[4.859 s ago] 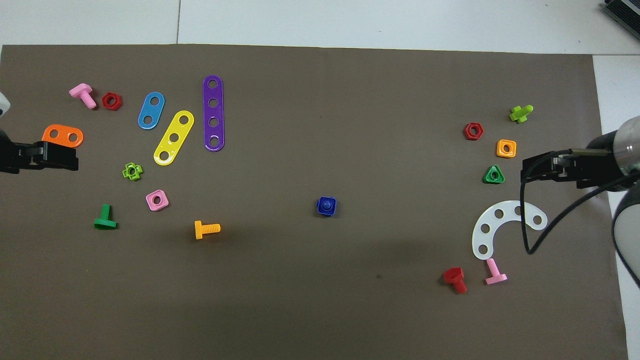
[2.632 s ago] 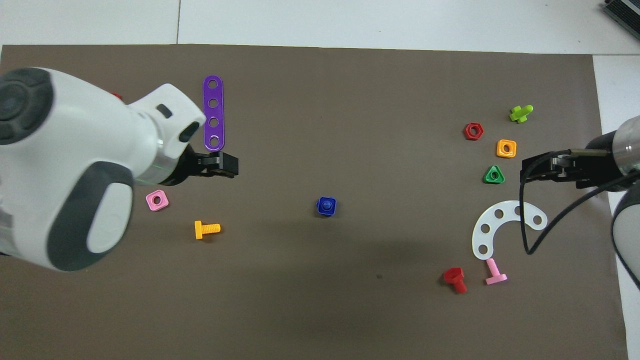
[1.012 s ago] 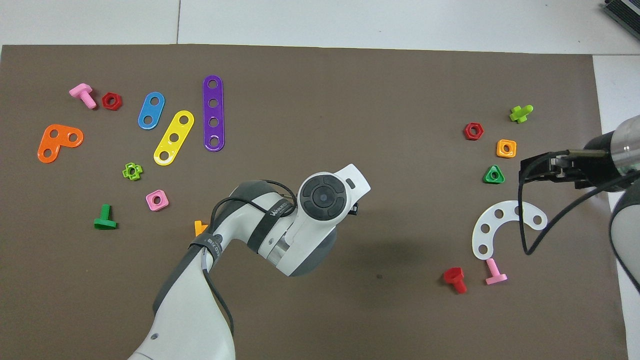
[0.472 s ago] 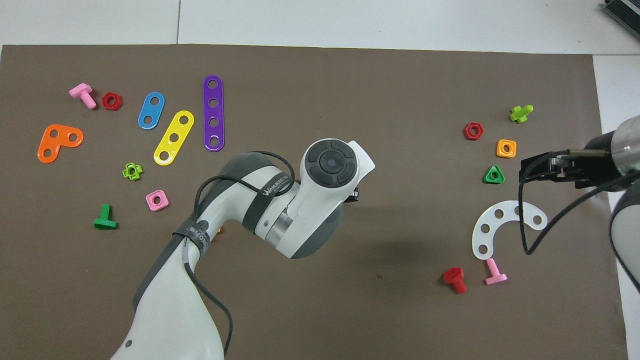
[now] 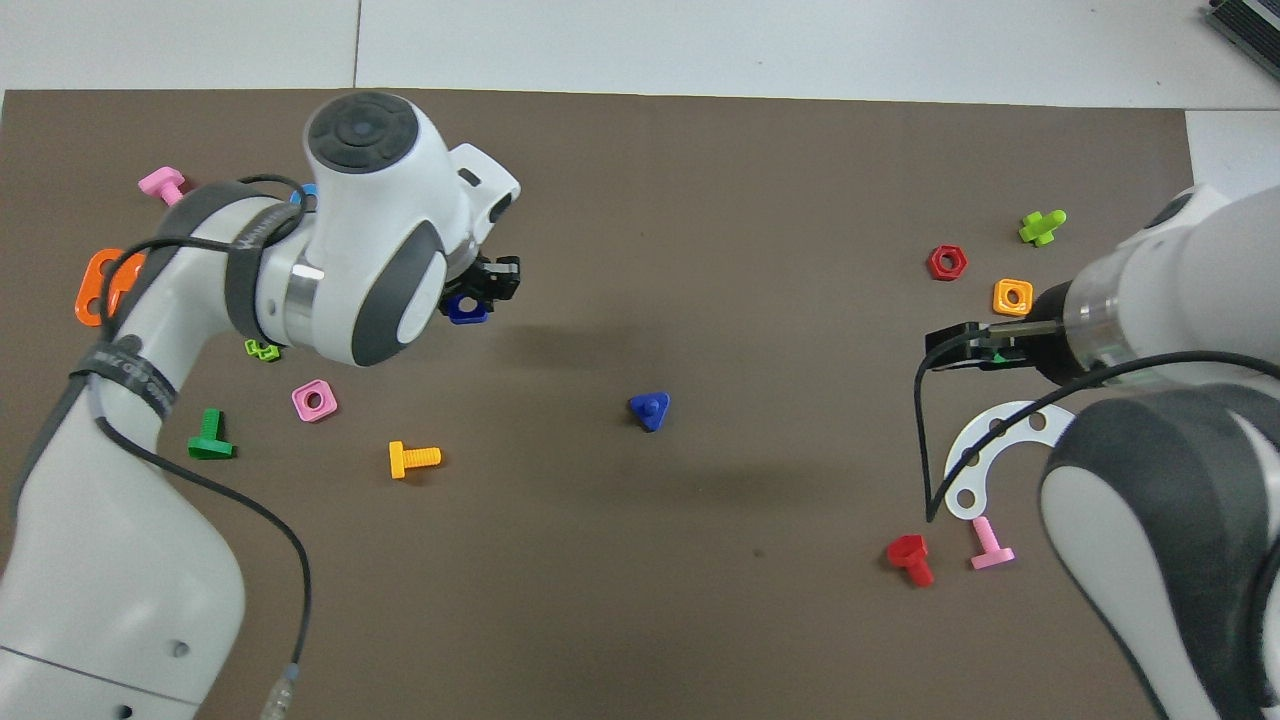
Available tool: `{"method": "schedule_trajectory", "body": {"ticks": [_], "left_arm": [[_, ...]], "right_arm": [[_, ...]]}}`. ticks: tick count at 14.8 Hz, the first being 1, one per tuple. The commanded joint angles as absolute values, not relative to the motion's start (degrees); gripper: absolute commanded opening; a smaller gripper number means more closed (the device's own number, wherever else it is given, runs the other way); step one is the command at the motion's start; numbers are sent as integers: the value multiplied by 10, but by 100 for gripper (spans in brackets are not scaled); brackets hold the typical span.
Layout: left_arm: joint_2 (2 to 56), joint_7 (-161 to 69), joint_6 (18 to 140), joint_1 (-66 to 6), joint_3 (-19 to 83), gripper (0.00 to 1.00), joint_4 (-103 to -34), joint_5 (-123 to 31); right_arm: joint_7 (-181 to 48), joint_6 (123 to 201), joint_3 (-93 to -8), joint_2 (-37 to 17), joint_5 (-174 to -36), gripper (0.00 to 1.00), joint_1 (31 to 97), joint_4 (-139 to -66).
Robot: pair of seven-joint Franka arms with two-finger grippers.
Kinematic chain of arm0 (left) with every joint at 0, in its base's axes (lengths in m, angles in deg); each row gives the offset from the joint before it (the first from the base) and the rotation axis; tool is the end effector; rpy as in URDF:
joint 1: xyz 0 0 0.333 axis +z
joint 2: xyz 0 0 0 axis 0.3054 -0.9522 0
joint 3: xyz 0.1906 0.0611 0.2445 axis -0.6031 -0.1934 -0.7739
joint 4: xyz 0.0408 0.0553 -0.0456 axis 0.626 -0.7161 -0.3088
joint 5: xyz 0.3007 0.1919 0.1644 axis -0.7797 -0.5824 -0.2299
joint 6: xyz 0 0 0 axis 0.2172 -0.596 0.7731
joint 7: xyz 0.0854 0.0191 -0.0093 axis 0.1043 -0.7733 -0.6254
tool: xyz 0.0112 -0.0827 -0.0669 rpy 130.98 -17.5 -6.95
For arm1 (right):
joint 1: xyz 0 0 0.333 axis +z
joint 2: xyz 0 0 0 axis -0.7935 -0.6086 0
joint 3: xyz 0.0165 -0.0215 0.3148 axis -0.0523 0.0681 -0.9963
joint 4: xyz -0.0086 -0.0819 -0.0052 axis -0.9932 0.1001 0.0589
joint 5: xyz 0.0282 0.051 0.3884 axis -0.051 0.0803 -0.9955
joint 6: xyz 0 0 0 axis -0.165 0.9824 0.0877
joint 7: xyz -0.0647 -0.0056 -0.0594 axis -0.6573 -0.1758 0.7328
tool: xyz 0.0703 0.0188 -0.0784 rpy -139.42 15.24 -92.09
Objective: Unscrew and place screws in storage area
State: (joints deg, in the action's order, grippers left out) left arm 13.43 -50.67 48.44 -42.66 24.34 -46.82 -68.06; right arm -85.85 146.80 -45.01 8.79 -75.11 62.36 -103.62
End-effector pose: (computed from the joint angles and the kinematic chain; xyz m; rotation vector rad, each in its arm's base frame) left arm 0.6298 -0.2423 0.3921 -3.1170 -0.0232 0.1463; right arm 0.5333 0.1100 0.5607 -3.1273 -0.0059 -0.0396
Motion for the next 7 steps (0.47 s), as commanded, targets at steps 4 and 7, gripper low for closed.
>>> {"method": "schedule_trajectory", "body": {"ticks": [4,7], "left_arm": [[189,-370,609,-334,251,12,-638,-678],[200,-384,621,-342,251,12,-668,-678]], "right_arm": [[-989,1572,-453,56,-756,96,724,-1083],[-1049,1629,-453,-1,-752,96,771,-1078]]}}
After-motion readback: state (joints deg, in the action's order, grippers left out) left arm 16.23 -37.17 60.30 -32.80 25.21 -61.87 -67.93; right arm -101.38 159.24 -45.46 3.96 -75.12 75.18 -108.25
